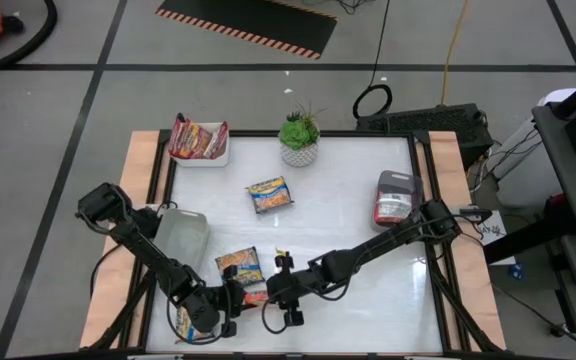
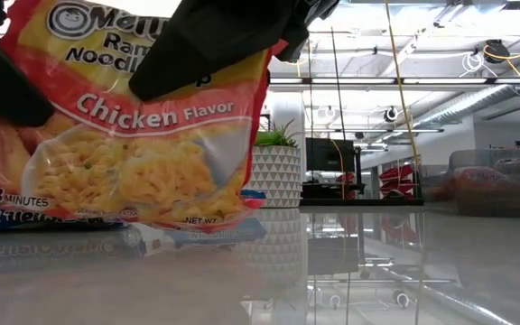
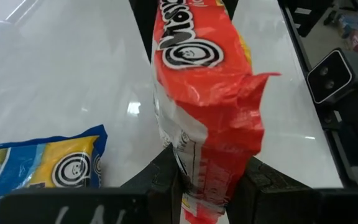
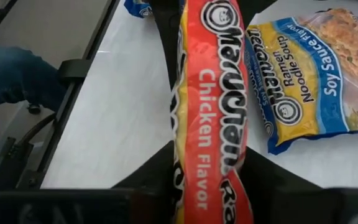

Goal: Sort Maruchan noodles
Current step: Put the orange noodle pack into the black bin

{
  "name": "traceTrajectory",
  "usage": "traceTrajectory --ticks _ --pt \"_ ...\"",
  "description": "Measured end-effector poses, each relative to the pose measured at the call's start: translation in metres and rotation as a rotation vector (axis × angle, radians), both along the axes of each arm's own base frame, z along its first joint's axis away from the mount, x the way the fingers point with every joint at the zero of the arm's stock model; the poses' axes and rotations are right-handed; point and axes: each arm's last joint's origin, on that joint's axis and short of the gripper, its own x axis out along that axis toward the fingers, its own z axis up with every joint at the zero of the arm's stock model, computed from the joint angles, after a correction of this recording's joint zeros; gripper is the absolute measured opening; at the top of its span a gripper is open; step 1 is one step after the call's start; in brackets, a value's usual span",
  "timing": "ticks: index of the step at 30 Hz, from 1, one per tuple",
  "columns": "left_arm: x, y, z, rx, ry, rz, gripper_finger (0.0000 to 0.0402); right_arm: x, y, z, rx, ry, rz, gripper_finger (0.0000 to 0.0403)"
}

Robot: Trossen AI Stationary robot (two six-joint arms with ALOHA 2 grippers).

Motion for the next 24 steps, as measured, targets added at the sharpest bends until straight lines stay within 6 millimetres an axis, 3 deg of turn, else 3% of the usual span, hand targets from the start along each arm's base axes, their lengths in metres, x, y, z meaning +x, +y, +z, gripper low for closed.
traceTrajectory --ticks 6,9,19,24 --pt "-0.001 -0.001 0.0 -0.026 0.001 0.016 0.0086 0.0 0.0 0.0 -0.007 -0.003 0.008 0.0107" --pt "-0.001 -0.001 0.0 -0.045 0.002 0.028 0.0105 0.0 -0.001 0.0 -0.009 -0.002 0.007 0.0116" --pt "0.0 -0.001 0.001 -0.079 -0.018 0.074 0.0274 -0.005 -0.003 0.004 -0.029 0.036 0.005 0.0106" --pt "0.0 0.0 0.001 -0.063 -0.028 0.091 0.0321 -0.019 -0.005 0.02 -0.058 0.09 0.009 0.0106"
